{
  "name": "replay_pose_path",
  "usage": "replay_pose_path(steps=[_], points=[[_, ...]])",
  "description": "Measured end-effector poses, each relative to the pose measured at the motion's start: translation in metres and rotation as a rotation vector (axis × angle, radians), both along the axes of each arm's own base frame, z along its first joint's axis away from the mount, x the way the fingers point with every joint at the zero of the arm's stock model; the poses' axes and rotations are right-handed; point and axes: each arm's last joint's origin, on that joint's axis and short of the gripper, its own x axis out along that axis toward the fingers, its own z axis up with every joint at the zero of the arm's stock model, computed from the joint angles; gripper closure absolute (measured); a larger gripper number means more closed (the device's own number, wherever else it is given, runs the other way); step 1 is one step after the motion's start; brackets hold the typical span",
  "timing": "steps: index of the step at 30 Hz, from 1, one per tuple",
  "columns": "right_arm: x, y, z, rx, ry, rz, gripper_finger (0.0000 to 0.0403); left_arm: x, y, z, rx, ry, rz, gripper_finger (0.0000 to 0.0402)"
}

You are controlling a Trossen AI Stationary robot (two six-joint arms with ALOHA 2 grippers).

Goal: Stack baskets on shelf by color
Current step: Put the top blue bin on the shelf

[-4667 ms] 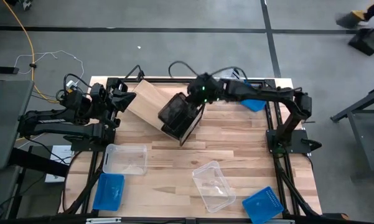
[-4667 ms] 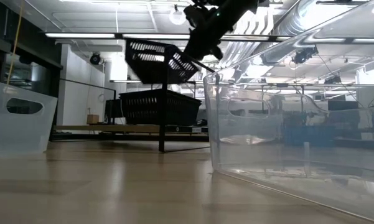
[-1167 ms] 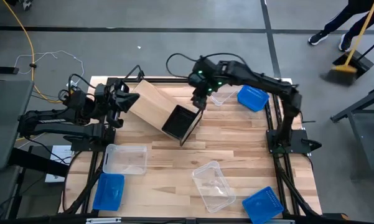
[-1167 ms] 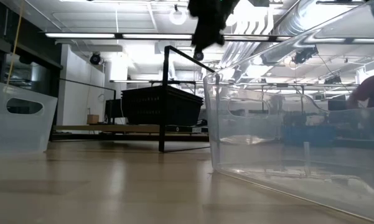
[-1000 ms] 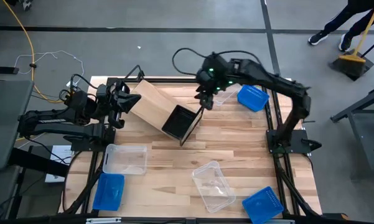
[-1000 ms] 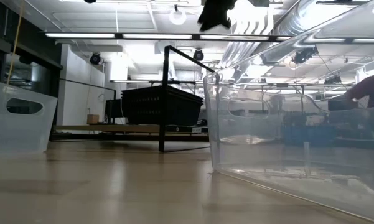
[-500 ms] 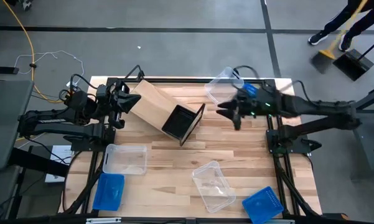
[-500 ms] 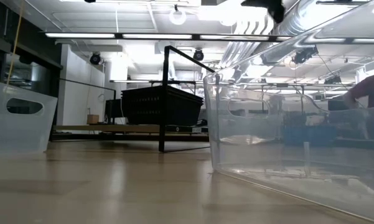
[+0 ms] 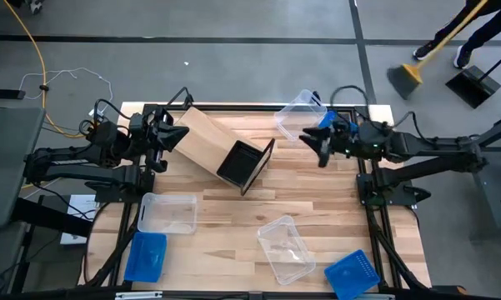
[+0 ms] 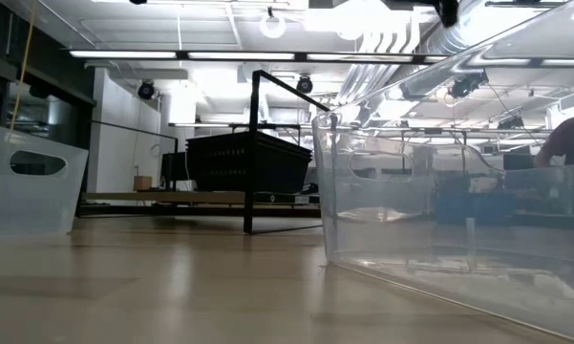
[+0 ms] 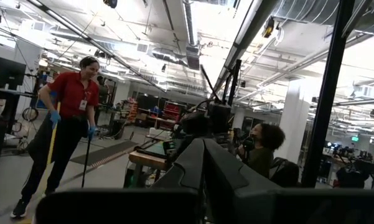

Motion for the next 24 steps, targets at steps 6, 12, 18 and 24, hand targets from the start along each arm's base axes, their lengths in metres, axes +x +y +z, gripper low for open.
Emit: replay_pose_path(steps=[6, 12, 18, 24], points=[[-0.017, -0.026, -0.009, 0.194, 0.388, -0.499, 0.0261, 0.0, 0.0, 0.0, 0.0, 0.0, 0.0, 0.0402], [-0.029, -0.045, -0.041, 0.438, 0.542, -0.905, 0.0261, 0.0, 0.0, 0.0, 0.001, 0.0, 0.0, 0.0401], [-0.033, -0.062, -0.089, 0.549, 0.581, -1.105, 0.0261, 0.0, 0.0, 0.0, 0.0, 0.0, 0.001, 0.0401], [-0.051, -0.074, -0.133, 0.674, 0.618, -1.262, 0.0261, 0.0, 0.0, 0.0, 0.0, 0.0, 0.002, 0.0401]])
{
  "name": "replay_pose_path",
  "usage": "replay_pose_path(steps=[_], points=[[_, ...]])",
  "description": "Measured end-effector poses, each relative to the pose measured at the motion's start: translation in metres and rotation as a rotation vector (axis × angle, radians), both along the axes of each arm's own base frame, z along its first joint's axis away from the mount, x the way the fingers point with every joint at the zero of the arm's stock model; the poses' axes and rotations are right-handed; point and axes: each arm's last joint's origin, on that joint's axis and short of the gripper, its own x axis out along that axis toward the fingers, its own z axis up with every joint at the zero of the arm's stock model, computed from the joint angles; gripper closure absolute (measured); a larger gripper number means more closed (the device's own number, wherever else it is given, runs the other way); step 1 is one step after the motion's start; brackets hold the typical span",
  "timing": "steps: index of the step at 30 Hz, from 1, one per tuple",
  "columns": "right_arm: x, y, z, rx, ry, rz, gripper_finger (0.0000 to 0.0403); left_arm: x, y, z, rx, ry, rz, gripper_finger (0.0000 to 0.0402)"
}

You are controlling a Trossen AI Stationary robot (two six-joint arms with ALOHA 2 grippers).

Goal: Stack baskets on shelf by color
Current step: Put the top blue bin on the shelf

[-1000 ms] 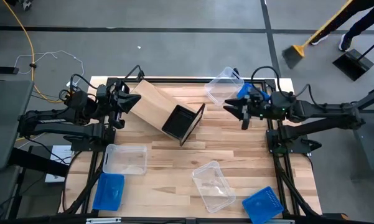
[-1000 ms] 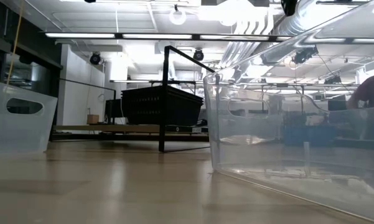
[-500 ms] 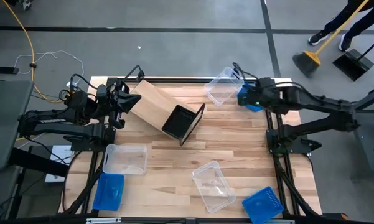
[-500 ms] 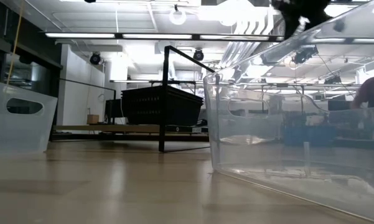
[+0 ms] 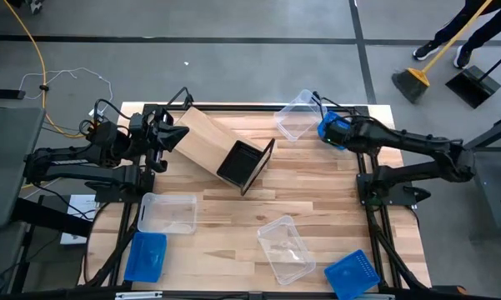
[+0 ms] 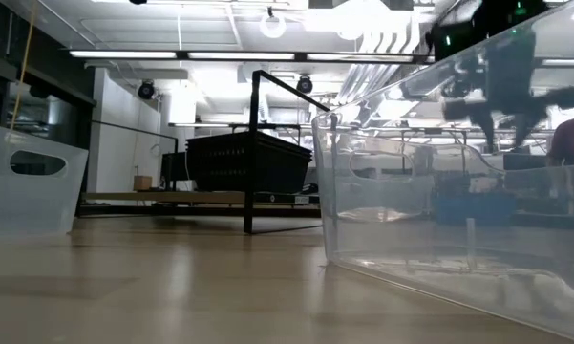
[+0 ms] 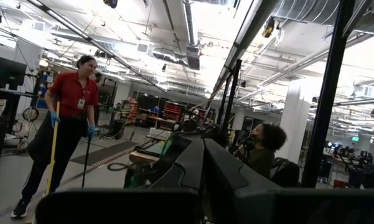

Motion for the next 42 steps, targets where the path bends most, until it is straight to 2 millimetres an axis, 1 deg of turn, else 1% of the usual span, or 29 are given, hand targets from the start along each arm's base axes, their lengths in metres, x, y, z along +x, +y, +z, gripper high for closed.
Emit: replay_pose_path(steps=[2, 7, 9, 17, 22, 26, 34, 38, 42], points=[[-0.005, -0.003, -0.009, 0.018, 0.009, -0.038, 0.0261, 0.0, 0.0, 0.0, -0.001, 0.0, 0.002, 0.0401], [-0.007, -0.01, -0.028, 0.009, -0.057, -0.08, 0.0261, 0.0, 0.0, 0.0, -0.001, 0.0, 0.002, 0.0402], [-0.007, -0.014, -0.033, -0.011, -0.079, -0.102, 0.0261, 0.0, 0.0, 0.0, -0.001, 0.0, 0.003, 0.0401], [-0.02, -0.025, -0.041, -0.016, -0.064, -0.194, 0.0261, 0.0, 0.0, 0.0, -0.001, 0.0, 0.002, 0.0401], [-0.027, -0.027, -0.058, 0.023, -0.088, -0.228, 0.0261, 0.0, 0.0, 0.0, -0.001, 0.0, 0.003, 0.0401], [-0.029, -0.028, -0.069, 0.017, -0.132, -0.242, 0.0261, 0.0, 0.0, 0.0, -0.001, 0.0, 0.002, 0.0402], [-0.027, -0.032, -0.071, -0.038, -0.16, -0.244, 0.0261, 0.0, 0.001, 0.0, -0.009, -0.001, 0.023, 0.0402], [-0.03, -0.035, -0.071, -0.035, -0.169, -0.267, 0.0261, 0.0, 0.001, 0.0, -0.009, -0.002, 0.024, 0.0402], [-0.032, -0.038, -0.071, -0.019, -0.169, -0.255, 0.0276, 0.0, 0.001, 0.0, -0.009, -0.002, 0.024, 0.0401]])
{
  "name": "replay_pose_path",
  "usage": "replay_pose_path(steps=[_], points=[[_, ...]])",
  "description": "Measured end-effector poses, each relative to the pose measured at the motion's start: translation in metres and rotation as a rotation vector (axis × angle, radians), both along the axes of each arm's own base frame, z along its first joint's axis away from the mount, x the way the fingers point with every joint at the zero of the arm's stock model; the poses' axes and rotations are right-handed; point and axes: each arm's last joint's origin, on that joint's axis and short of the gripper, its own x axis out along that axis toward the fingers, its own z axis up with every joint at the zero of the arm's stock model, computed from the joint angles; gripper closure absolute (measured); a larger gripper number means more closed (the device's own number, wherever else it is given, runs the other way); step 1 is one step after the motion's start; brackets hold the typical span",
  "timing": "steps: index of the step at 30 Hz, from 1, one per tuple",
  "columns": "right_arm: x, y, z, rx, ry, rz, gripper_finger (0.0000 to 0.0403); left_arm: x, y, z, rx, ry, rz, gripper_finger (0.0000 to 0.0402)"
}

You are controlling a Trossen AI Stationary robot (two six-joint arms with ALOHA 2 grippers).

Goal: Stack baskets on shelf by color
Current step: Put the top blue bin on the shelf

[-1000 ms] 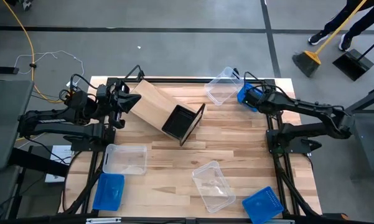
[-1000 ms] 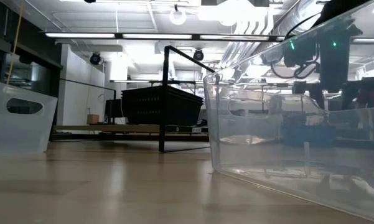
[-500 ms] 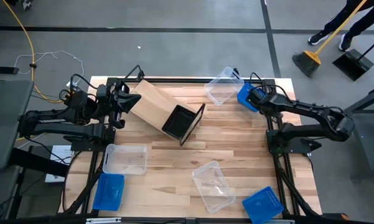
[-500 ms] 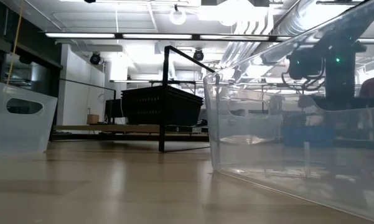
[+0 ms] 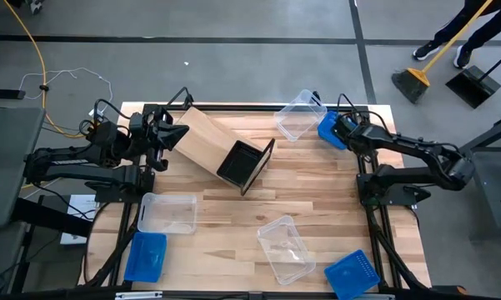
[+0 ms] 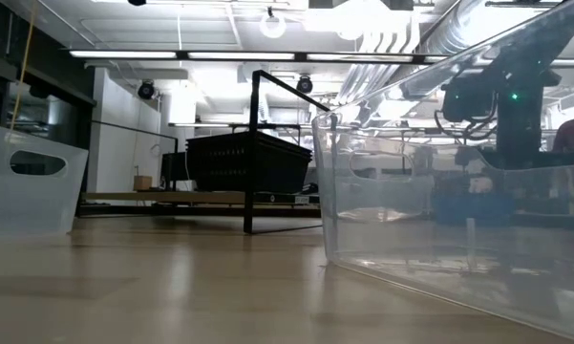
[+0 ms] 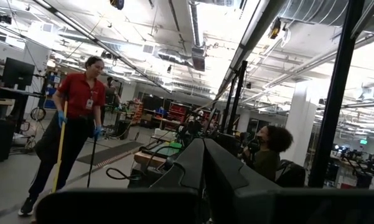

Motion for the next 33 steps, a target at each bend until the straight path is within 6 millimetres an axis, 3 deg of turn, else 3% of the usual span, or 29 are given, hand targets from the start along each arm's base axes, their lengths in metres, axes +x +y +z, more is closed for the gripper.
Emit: replay_pose_path(steps=[9, 17, 22, 26, 33], points=[[-0.001, -0.002, 0.0, 0.003, -0.012, 0.005, 0.0391, 0.0, 0.0, 0.0, 0.0, 0.0, 0.0, 0.0401], [-0.003, 0.014, 0.018, -0.077, -0.034, 0.062, 0.0399, 0.0, 0.0, 0.0, 0.0, 0.0, 0.0, 0.0401], [-0.016, 0.028, 0.053, -0.167, 0.017, 0.073, 0.04, 0.0, 0.0, 0.0, -0.001, 0.0, 0.0, 0.0401], [-0.023, 0.039, 0.094, -0.331, 0.032, 0.095, 0.0401, 0.0, 0.0, 0.0, -0.001, 0.0, 0.0, 0.0402], [-0.006, 0.042, 0.169, -0.65, -0.063, 0.319, 0.0402, 0.0, 0.0, 0.0, 0.0, 0.0, 0.0, 0.0402]])
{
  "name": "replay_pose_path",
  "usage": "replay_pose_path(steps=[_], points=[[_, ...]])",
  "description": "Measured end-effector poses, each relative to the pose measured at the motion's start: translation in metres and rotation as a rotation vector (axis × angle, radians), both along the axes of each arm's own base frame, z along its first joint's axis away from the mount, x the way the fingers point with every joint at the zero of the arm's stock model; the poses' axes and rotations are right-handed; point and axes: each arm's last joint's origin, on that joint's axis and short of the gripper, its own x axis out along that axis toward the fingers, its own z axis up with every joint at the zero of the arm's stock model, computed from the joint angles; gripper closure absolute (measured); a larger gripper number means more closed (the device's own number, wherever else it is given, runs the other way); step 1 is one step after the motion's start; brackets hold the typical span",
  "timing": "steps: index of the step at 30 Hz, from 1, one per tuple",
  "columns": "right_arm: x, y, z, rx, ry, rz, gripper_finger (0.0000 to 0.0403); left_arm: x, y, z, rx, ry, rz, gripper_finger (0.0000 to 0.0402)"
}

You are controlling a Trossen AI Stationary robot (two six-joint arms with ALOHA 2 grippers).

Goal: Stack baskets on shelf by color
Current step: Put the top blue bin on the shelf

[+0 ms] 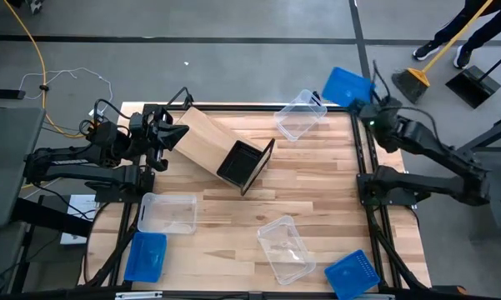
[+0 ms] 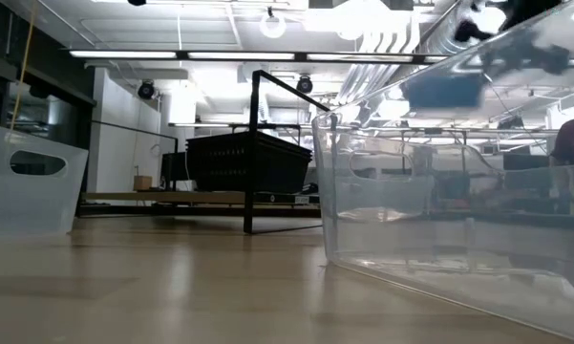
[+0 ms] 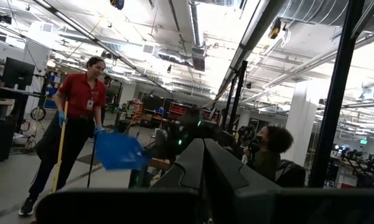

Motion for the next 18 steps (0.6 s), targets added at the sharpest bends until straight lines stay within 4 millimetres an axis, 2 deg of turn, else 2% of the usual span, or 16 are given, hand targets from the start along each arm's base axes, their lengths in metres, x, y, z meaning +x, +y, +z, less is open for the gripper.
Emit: replay_pose_path(steps=[4, 8, 10, 14, 18], points=[[0.03, 0.001, 0.033, -0.159, -0.027, 0.251, 0.0402, 0.0, 0.0, 0.0, 0.0, 0.0, 0.0, 0.0401], [0.066, 0.006, 0.048, -0.277, -0.058, 0.516, 0.0402, 0.0, 0.0, 0.0, 0.0, 0.0, 0.0, 0.0401], [0.086, 0.009, 0.049, -0.303, -0.081, 0.639, 0.0402, 0.0, 0.0, 0.0, 0.0, 0.0, 0.0, 0.0402], [0.123, 0.018, 0.039, -0.281, -0.084, 0.827, 0.0402, 0.0, 0.0, 0.0, 0.0, 0.0, 0.001, 0.0402], [0.15, 0.028, 0.031, -0.256, -0.035, 0.944, 0.0403, 0.0, 0.0, 0.0, 0.0, 0.0, 0.001, 0.0402]])
